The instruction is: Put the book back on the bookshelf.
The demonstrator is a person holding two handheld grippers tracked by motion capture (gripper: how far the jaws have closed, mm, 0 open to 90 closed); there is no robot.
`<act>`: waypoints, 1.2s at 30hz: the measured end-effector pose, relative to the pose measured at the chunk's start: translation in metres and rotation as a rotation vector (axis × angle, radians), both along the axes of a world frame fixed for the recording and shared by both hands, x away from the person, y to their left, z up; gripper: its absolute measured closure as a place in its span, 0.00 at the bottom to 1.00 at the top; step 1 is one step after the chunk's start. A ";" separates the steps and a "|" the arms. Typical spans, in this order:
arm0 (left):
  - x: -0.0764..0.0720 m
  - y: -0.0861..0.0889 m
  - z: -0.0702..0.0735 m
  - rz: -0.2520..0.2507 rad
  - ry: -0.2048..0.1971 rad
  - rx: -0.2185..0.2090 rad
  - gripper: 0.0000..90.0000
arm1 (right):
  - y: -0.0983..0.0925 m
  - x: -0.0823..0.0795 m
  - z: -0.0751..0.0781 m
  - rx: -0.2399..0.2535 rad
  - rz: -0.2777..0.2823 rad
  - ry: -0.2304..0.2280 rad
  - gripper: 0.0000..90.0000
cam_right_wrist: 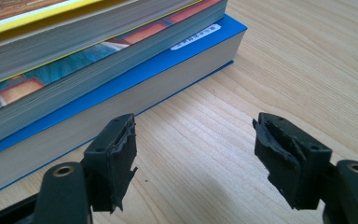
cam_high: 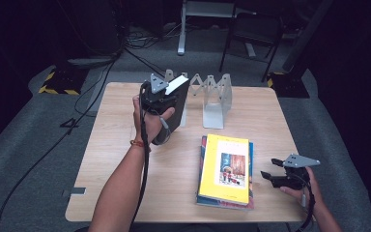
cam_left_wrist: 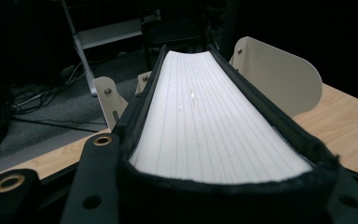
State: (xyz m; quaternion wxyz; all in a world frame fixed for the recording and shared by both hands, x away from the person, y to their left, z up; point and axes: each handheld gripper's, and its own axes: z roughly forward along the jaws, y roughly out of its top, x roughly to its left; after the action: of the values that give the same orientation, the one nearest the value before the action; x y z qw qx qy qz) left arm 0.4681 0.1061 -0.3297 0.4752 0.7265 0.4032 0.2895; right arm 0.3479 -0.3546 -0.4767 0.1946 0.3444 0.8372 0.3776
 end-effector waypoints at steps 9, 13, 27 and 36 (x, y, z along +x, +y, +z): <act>0.029 -0.003 0.002 0.079 0.011 -0.012 0.58 | 0.000 0.000 0.000 0.007 0.001 0.002 0.34; 0.041 -0.001 0.004 0.112 0.010 -0.016 0.58 | 0.000 0.000 -0.001 0.005 0.004 0.003 0.34; 0.062 -0.016 -0.012 0.162 0.023 -0.008 0.58 | -0.001 0.000 -0.001 0.000 0.006 0.002 0.34; 0.057 -0.012 -0.022 0.155 0.037 -0.017 0.57 | -0.001 -0.001 0.000 -0.005 0.013 -0.005 0.34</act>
State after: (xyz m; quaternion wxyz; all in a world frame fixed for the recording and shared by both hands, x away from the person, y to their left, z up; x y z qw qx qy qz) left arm 0.5250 0.0938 -0.3517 0.4501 0.6943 0.4694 0.3083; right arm 0.3466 -0.3552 -0.4766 0.1951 0.3373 0.8400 0.3776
